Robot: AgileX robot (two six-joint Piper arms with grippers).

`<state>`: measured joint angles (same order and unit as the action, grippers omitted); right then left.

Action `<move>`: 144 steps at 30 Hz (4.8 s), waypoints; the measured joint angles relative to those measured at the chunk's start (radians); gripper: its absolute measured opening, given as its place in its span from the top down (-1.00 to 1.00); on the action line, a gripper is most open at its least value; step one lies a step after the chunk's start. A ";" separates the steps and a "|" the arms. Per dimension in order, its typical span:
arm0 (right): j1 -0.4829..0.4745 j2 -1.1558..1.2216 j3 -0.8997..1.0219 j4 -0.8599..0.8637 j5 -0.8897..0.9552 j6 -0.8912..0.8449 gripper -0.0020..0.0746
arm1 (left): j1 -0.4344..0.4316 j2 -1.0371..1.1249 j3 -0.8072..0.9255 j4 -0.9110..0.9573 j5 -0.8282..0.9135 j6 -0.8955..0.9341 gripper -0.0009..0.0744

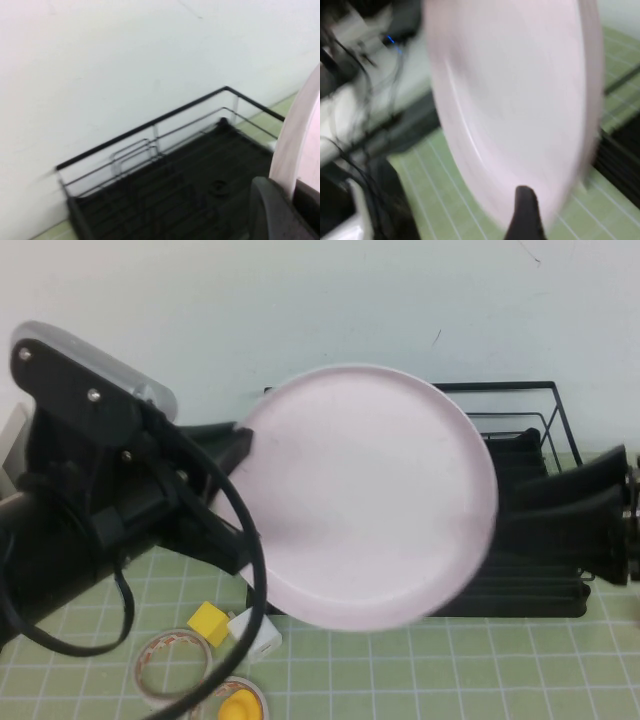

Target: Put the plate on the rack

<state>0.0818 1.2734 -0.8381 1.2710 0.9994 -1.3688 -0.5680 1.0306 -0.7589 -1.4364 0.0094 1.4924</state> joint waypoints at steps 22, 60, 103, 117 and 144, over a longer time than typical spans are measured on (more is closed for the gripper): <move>0.207 0.240 -0.014 0.148 0.072 -0.103 0.00 | 0.000 0.040 0.000 -0.054 0.105 0.014 0.96; 0.190 0.601 -0.752 -0.255 -0.336 -0.467 0.14 | 0.000 -0.588 0.313 -0.320 -0.405 -0.130 0.96; 0.103 1.303 -1.348 -0.214 -0.270 -0.311 0.15 | 0.000 -0.724 0.533 -0.294 0.115 -0.216 0.98; 0.100 1.225 -1.348 -0.213 -0.159 -0.167 -0.21 | 0.000 -0.724 0.533 -0.294 0.115 -0.216 0.98; 0.033 0.319 -1.025 -0.367 0.237 0.335 0.93 | 0.000 -0.724 0.533 -0.304 -0.136 -0.110 0.98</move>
<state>0.1143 1.5921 -1.8626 0.9039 1.2368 -1.0340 -0.5680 0.3066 -0.2259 -1.7402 -0.1265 1.3829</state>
